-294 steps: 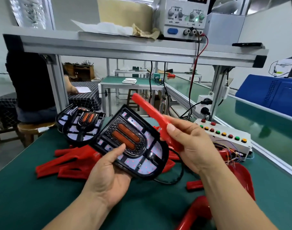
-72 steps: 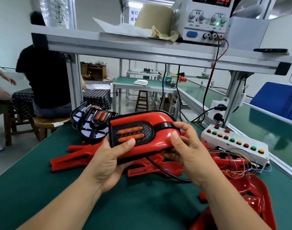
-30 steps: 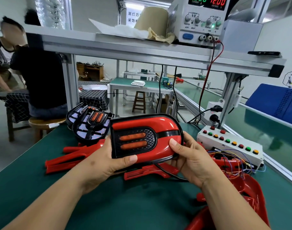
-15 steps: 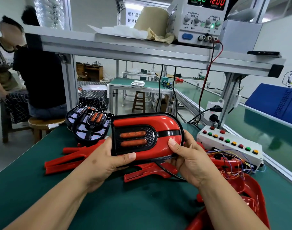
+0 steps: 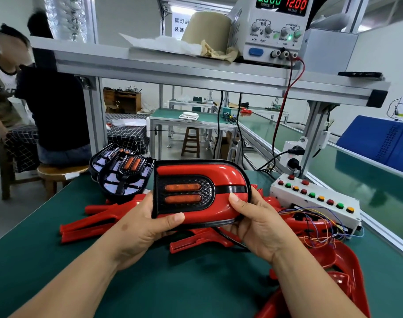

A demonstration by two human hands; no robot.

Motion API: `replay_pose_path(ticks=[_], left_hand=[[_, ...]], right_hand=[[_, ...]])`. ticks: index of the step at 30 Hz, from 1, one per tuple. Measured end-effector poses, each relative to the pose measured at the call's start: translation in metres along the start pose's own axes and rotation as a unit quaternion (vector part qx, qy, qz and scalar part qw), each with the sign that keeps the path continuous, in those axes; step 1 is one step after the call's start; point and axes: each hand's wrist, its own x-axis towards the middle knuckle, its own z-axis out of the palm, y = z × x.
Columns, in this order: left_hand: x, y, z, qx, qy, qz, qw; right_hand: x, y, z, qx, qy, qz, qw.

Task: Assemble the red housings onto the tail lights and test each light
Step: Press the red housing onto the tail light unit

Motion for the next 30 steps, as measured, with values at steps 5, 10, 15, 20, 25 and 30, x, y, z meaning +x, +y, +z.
replay_pose_path(ticks=[5,10,15,20,25,30], left_hand=[[-0.001,0.002,0.002,-0.075,0.008,0.011,0.997],[0.006,-0.003,0.007,-0.137,0.122,0.040,0.982],[0.009,-0.003,0.005,-0.138,0.134,0.045,0.980],[0.010,-0.002,0.006,-0.124,0.120,0.054,0.984],[0.007,-0.003,0.007,-0.134,0.128,0.044,0.982],[0.006,-0.001,0.006,-0.177,0.136,0.022,0.975]], right_hand=[[0.000,-0.005,-0.004,0.026,0.013,0.017,0.999],[-0.001,-0.005,-0.004,0.050,-0.009,0.010,0.999],[-0.001,-0.004,-0.004,0.034,-0.003,-0.015,0.999],[-0.001,-0.007,-0.004,0.017,0.005,-0.018,1.000],[-0.002,-0.006,-0.003,0.031,-0.021,0.001,0.999],[-0.002,-0.005,-0.004,0.026,-0.027,-0.020,0.999]])
